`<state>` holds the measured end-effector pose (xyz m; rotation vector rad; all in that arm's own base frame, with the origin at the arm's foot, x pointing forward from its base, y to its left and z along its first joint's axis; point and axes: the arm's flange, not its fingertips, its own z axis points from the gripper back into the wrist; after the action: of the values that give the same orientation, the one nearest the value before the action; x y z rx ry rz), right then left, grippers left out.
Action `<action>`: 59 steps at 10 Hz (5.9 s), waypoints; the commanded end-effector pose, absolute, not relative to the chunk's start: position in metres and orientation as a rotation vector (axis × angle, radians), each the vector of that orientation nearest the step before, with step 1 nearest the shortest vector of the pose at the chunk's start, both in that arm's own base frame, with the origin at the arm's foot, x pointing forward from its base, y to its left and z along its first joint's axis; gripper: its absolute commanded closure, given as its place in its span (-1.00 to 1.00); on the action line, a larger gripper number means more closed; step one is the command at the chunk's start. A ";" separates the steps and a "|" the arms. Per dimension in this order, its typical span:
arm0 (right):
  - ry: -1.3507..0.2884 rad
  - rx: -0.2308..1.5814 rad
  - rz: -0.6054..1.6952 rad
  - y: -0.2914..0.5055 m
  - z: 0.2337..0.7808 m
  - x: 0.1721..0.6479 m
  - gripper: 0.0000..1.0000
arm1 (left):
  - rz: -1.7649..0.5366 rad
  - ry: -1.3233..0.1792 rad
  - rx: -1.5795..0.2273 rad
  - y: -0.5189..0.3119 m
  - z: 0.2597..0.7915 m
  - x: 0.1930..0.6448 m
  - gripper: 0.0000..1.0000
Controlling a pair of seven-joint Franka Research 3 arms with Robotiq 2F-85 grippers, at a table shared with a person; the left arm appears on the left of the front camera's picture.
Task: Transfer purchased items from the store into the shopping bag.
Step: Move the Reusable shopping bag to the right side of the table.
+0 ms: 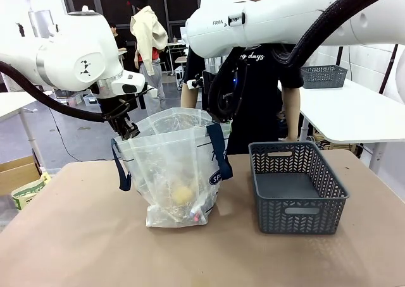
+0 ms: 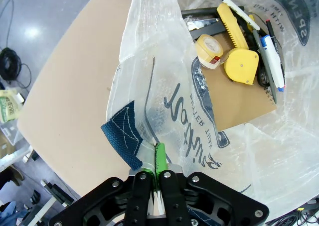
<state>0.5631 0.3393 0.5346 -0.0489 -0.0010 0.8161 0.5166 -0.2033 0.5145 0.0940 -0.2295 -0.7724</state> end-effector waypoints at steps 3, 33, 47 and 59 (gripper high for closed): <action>-0.001 -0.048 0.810 0.338 0.535 0.563 1.00 | -0.760 -0.234 0.095 -0.202 0.516 0.517 1.00; 0.131 0.398 0.023 0.377 0.546 0.567 1.00 | -0.551 -0.388 -0.048 -0.207 0.526 0.525 1.00; 0.192 0.408 -0.169 0.389 0.539 0.593 1.00 | -0.538 -0.455 -0.284 -0.221 0.531 0.509 1.00; 0.171 0.408 -0.103 0.402 0.529 0.613 1.00 | -0.614 -0.475 -0.316 -0.241 0.524 0.509 1.00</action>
<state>0.6080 0.3977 0.5303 0.4082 0.1944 -0.0863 0.5086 -0.2412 0.5238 -0.3294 -0.4266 -0.5698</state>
